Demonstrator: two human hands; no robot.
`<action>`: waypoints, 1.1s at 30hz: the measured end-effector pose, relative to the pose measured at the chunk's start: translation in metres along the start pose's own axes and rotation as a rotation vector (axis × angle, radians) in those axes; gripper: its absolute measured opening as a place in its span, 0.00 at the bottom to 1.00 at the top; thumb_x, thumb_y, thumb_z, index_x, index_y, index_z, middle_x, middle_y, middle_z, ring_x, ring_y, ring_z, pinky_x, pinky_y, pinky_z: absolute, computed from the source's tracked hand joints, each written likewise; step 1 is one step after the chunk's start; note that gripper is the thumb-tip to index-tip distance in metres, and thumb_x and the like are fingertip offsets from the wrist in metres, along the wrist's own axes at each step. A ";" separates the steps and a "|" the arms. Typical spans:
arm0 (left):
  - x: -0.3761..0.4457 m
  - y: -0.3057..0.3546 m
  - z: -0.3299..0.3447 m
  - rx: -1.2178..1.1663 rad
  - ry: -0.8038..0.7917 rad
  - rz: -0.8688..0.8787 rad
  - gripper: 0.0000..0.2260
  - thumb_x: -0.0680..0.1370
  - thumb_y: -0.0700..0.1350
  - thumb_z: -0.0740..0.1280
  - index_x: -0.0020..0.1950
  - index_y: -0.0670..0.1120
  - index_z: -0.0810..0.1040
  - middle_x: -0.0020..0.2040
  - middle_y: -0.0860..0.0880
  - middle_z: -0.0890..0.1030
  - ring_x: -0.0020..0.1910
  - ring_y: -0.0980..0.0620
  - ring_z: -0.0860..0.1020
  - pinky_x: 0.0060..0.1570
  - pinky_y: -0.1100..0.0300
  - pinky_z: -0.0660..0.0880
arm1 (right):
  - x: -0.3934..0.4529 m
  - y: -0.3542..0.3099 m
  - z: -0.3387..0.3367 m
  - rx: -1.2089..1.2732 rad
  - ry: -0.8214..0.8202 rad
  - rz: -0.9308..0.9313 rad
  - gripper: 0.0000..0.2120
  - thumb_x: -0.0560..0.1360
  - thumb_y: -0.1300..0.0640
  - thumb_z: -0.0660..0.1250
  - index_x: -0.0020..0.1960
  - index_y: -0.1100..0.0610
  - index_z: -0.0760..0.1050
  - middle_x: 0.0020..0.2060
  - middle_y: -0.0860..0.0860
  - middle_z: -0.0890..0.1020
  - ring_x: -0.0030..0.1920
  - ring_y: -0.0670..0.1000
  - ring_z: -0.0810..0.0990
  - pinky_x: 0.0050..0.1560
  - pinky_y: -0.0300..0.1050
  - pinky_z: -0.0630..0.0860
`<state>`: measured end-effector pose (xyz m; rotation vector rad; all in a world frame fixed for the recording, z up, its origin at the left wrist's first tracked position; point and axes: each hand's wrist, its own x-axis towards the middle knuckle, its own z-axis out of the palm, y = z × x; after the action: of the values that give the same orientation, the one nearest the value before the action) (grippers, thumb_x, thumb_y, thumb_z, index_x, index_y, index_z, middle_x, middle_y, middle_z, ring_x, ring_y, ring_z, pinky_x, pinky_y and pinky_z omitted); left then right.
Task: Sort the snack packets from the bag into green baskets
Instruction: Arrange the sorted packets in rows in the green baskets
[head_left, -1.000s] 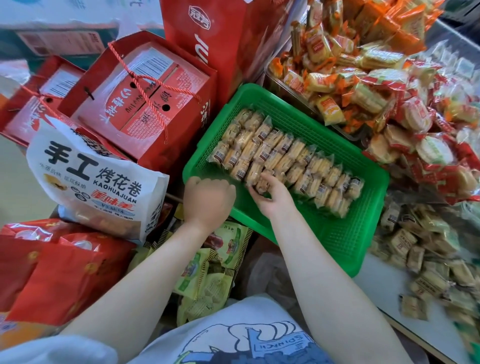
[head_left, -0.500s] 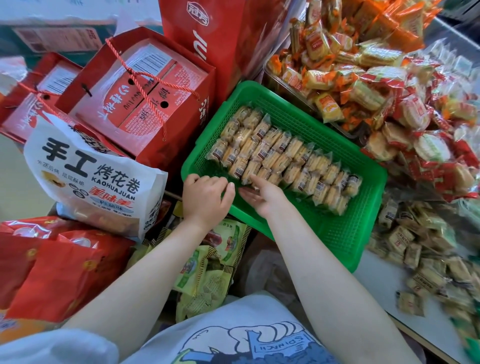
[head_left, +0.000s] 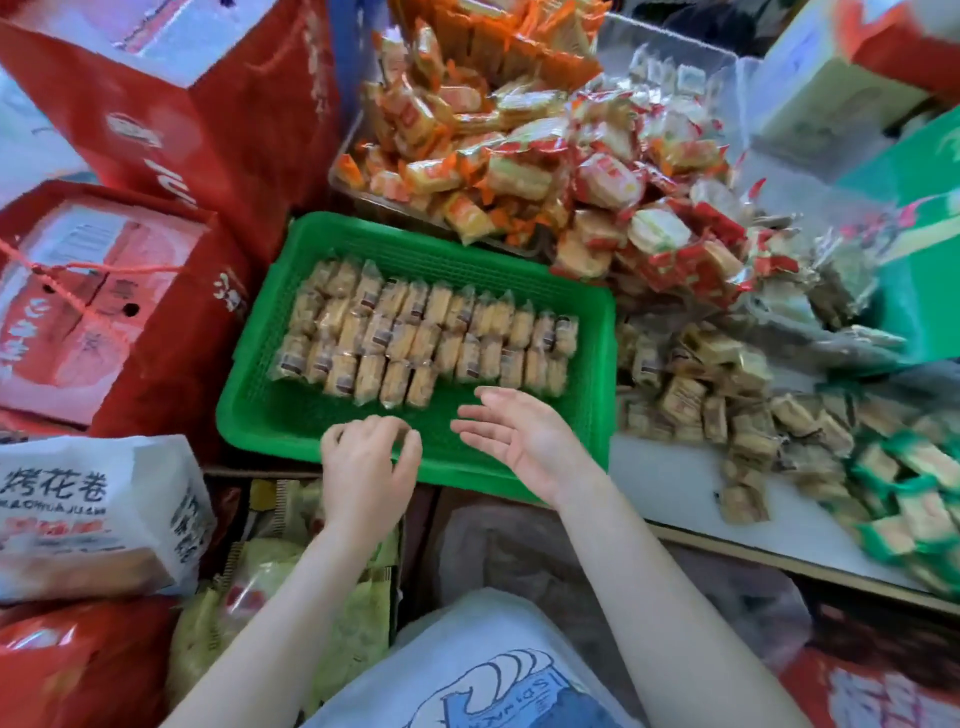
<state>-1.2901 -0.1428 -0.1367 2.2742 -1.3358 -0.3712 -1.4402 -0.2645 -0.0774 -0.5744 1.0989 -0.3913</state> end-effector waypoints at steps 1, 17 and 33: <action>0.000 0.022 0.007 -0.062 -0.034 0.040 0.18 0.80 0.54 0.56 0.48 0.46 0.82 0.43 0.51 0.82 0.44 0.48 0.79 0.56 0.51 0.66 | -0.009 -0.006 -0.022 0.008 0.037 -0.060 0.11 0.82 0.62 0.64 0.62 0.64 0.73 0.51 0.62 0.83 0.48 0.59 0.86 0.51 0.49 0.84; -0.019 0.265 0.162 -0.533 -1.107 -0.259 0.10 0.83 0.43 0.61 0.47 0.46 0.80 0.35 0.49 0.82 0.34 0.49 0.78 0.40 0.58 0.73 | -0.031 0.012 -0.370 -0.602 0.966 0.065 0.47 0.69 0.42 0.78 0.78 0.61 0.59 0.74 0.59 0.66 0.74 0.60 0.65 0.72 0.55 0.64; -0.017 0.289 0.199 -0.522 -0.958 -0.565 0.16 0.81 0.51 0.66 0.67 0.48 0.74 0.62 0.47 0.77 0.60 0.48 0.77 0.59 0.50 0.78 | -0.035 0.028 -0.366 -0.499 0.628 -0.097 0.29 0.70 0.49 0.79 0.67 0.57 0.75 0.59 0.51 0.78 0.58 0.51 0.76 0.54 0.42 0.72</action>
<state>-1.6045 -0.2991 -0.1541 1.9870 -0.7260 -1.9208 -1.7878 -0.3102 -0.1911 -0.9848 1.8004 -0.3931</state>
